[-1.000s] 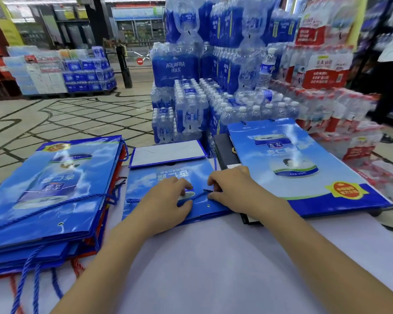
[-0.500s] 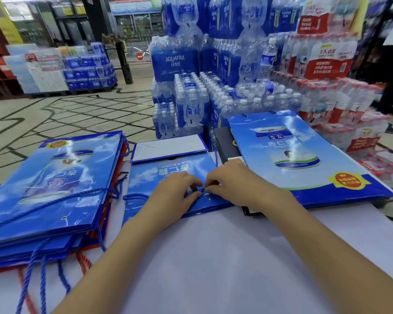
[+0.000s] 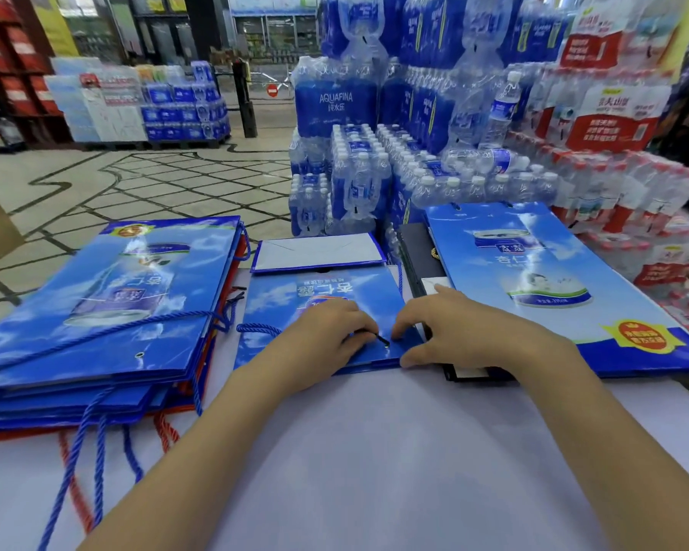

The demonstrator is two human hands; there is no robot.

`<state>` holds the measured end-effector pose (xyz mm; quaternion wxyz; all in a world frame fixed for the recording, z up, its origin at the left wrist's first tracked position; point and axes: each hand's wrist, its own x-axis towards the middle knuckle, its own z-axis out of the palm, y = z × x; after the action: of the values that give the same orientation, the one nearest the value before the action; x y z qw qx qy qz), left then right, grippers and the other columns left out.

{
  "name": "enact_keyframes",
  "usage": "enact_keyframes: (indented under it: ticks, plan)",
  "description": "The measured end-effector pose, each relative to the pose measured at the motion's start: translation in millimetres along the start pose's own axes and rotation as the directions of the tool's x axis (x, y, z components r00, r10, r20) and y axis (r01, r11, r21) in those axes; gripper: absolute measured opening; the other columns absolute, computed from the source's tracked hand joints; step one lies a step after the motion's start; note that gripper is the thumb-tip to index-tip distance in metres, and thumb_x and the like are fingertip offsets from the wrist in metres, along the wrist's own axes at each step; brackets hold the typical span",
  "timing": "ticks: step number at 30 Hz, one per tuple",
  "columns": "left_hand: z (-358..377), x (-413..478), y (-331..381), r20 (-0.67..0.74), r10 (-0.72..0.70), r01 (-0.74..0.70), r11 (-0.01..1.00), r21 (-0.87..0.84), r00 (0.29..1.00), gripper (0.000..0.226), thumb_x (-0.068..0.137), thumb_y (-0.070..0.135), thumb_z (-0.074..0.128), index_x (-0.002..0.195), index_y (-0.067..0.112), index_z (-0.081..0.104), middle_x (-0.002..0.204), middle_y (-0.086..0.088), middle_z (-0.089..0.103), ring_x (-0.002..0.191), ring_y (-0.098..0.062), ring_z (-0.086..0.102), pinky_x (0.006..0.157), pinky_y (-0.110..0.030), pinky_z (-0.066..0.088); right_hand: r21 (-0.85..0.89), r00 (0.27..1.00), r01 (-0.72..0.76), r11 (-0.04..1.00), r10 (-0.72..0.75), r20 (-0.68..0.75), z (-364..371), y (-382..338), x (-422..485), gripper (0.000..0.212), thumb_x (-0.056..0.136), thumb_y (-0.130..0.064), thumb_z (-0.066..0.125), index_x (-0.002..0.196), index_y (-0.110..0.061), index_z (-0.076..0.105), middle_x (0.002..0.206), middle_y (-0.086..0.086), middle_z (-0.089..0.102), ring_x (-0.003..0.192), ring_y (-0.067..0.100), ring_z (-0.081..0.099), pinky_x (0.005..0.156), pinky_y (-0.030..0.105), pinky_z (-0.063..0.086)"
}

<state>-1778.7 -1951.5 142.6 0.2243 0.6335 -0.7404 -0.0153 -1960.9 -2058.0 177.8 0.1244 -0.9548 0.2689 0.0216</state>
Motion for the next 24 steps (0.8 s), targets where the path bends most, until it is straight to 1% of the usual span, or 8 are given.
enact_keyframes:
  ticks: [2, 4, 10, 15, 18, 21, 23, 24]
  plan:
    - [-1, 0, 2, 0.013, 0.013, -0.013, 1.000, 0.006, 1.000, 0.019, 0.099, 0.019, 0.052, 0.107, 0.015, 0.070, 0.089, 0.002, 0.054, 0.087, -0.013, 0.044, 0.075, -0.018, 0.029, 0.029, 1.000, 0.002, 1.000, -0.002, -0.003, 1, 4, 3, 0.035, 0.082, -0.050, 0.071, 0.113, -0.035, 0.067, 0.115, -0.019, 0.060, 0.110, 0.006, 0.048, 0.100, 0.027, 0.039]
    - [-1, 0, 3, 0.018, 0.017, -0.018, 1.000, 0.016, 1.000, 0.020, 0.100, 0.017, 0.051, 0.107, 0.014, 0.069, 0.093, -0.003, 0.056, 0.089, -0.017, 0.046, 0.074, -0.019, 0.029, 0.079, 1.000, -0.014, 0.997, 0.015, -0.018, 1, 5, 3, 0.033, 0.080, -0.050, 0.074, 0.109, -0.035, 0.070, 0.112, -0.019, 0.063, 0.094, -0.002, 0.050, 0.086, 0.022, 0.043]
    - [3, 2, 0, 0.008, 0.021, -0.022, 0.997, 0.079, 1.000, 0.020, 0.101, 0.018, 0.047, 0.108, 0.014, 0.066, 0.091, 0.002, 0.046, 0.083, -0.012, 0.034, 0.070, -0.020, 0.026, 0.156, 0.999, -0.033, 0.987, 0.039, -0.031, 0, 5, 3, 0.024, 0.078, -0.048, 0.076, 0.097, -0.034, 0.075, 0.111, -0.022, 0.067, 0.095, -0.006, 0.055, 0.087, 0.021, 0.046]
    - [3, 3, -2, -0.002, 0.063, -0.062, 0.993, 0.101, 0.998, 0.018, 0.098, 0.012, 0.053, 0.108, 0.013, 0.068, 0.094, -0.007, 0.056, 0.086, -0.019, 0.045, 0.074, -0.033, 0.042, 0.156, 0.999, -0.020, 0.987, 0.027, -0.042, 2, 4, 2, 0.024, 0.078, -0.048, 0.076, 0.097, -0.034, 0.076, 0.110, -0.023, 0.068, 0.099, -0.004, 0.057, 0.088, 0.022, 0.047]
    - [4, 2, 0, -0.011, 0.074, -0.073, 0.995, 0.062, 0.997, 0.021, 0.097, 0.011, 0.054, 0.110, 0.014, 0.070, 0.096, -0.007, 0.056, 0.091, -0.022, 0.050, 0.077, -0.034, 0.044, 0.158, 0.997, 0.018, 0.987, -0.007, -0.071, 1, 2, 1, 0.022, 0.081, -0.050, 0.073, 0.096, -0.035, 0.077, 0.098, -0.023, 0.069, 0.086, -0.010, 0.054, 0.077, 0.017, 0.045]
    - [4, 2, -1, 0.048, -0.002, 0.001, 1.000, 0.021, 0.999, 0.024, 0.100, 0.017, 0.049, 0.114, 0.017, 0.069, 0.099, -0.005, 0.056, 0.095, -0.020, 0.050, 0.084, -0.033, 0.042, 0.129, 0.991, 0.050, 0.990, -0.033, -0.130, 1, 0, 0, 0.021, 0.084, -0.051, 0.069, 0.089, -0.032, 0.077, 0.075, -0.021, 0.063, 0.077, -0.010, 0.052, 0.063, 0.011, 0.037]
    - [-2, 1, -3, 0.090, -0.052, 0.054, 0.998, -0.014, 0.995, 0.026, 0.102, 0.021, 0.046, 0.111, 0.017, 0.069, 0.097, -0.002, 0.057, 0.093, -0.017, 0.050, 0.086, -0.032, 0.040, 0.112, 0.981, 0.077, 0.991, -0.055, -0.187, 1, -1, 0, 0.024, 0.086, -0.053, 0.066, 0.085, -0.030, 0.074, 0.071, -0.018, 0.063, 0.076, -0.002, 0.055, 0.066, 0.015, 0.039]
    - [-5, 0, -4, 0.089, -0.056, 0.060, 0.997, -0.043, 0.994, 0.027, 0.102, 0.023, 0.045, 0.109, 0.016, 0.070, 0.095, -0.001, 0.058, 0.091, -0.014, 0.050, 0.086, -0.031, 0.040, 0.108, 0.974, 0.089, 0.990, -0.064, -0.217, 1, -2, -1, 0.024, 0.087, -0.053, 0.063, 0.085, -0.030, 0.070, 0.072, -0.017, 0.064, 0.077, 0.001, 0.056, 0.070, 0.020, 0.042]
